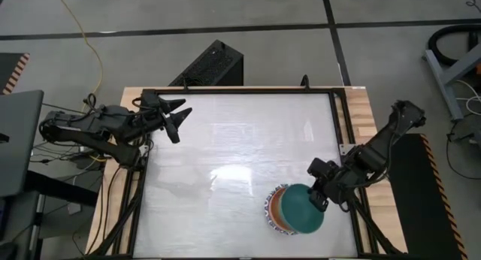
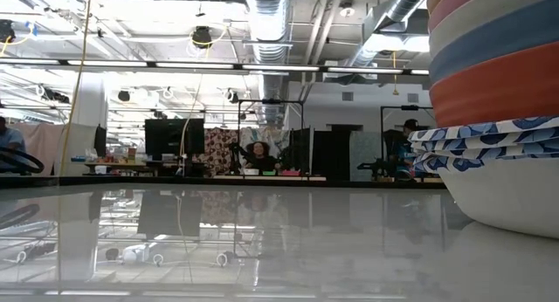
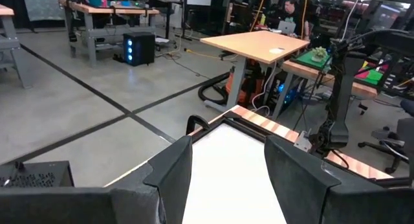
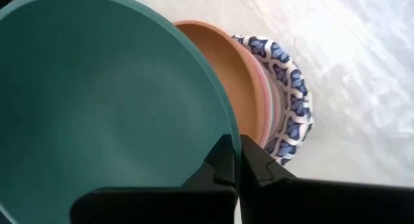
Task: Nest bowls inside each other
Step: Stack the green bowl on top of the orange bowl
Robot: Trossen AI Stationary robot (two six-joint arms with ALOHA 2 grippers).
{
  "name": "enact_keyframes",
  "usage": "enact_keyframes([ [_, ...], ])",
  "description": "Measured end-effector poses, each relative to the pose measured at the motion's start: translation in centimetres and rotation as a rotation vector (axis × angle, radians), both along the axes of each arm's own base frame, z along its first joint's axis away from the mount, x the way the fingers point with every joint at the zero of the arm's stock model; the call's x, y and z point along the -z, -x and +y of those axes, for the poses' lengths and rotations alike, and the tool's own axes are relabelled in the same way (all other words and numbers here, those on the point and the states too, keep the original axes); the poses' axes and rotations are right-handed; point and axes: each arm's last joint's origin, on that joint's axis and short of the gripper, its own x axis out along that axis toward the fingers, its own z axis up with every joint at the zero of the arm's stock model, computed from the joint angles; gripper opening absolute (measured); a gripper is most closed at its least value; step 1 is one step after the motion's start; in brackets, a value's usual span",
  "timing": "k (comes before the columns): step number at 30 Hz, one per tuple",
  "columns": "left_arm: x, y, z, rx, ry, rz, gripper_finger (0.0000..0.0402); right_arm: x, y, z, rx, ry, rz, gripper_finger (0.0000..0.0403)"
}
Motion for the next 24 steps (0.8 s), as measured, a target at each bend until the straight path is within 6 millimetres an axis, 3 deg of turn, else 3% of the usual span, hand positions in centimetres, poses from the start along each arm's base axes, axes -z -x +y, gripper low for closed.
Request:
enact_keyframes([
  [8, 0.0, 0.0, 0.0, -0.011, -0.001, 0.002, 0.0183, 2.5, -0.4, -0.5, 0.01, -0.02, 0.014, 0.0008],
  [24, 0.4, 0.0, 0.0, -0.018, 0.013, 0.029, 0.0183, 4.6, -0.6, -1.0, 0.036, -0.047, 0.005, 0.0017],
])
